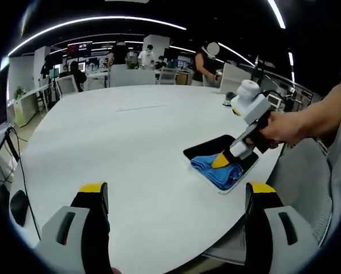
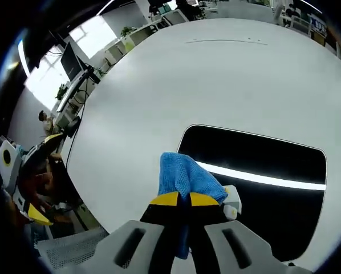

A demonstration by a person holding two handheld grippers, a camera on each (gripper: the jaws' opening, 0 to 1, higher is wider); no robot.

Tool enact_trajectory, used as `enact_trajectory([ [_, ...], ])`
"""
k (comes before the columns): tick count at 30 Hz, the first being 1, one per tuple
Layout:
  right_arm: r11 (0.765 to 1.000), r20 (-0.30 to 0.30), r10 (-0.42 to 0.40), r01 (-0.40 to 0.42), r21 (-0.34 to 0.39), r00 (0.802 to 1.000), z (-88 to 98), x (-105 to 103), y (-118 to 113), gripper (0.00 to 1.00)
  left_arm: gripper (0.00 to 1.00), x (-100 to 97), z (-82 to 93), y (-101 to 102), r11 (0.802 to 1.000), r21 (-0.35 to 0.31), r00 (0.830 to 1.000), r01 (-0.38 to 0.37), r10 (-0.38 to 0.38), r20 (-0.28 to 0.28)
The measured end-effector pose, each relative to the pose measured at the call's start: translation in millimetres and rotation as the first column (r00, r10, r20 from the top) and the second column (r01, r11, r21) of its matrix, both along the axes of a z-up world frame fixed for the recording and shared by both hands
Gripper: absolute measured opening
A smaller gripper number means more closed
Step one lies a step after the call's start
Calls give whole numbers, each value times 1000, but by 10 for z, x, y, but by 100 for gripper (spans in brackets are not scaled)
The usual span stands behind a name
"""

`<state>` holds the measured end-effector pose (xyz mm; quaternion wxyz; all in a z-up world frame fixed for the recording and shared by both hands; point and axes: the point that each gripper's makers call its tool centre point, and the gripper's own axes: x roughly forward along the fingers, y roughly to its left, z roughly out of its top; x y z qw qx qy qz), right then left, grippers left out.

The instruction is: Wipe the mirror surface with the cleaning cloth until all visible marks leave the cleaned area.

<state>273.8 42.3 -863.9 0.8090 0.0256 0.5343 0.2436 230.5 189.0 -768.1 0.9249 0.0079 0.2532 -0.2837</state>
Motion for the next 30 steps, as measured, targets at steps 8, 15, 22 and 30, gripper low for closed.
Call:
enact_trajectory([
  [8,1000,11,2,-2,-9,1000,-6,111,-1,0,99,15,5,23,1000,-7,1000,-15,15,4],
  [15,1000,22,4,-4,-12,1000,1,206,9,0,99,3,-34,24,1000,1,1000,-17,17,-7],
  [22,1000,27,7,-7,-15,1000,-2,319,20,0,99,-7,-41,9,1000,-6,1000,-15,15,-13],
  [30,1000,40,21,-20,-25,999,-5,460,21,0,99,14,-43,59,1000,-2,999,-25,25,-20],
])
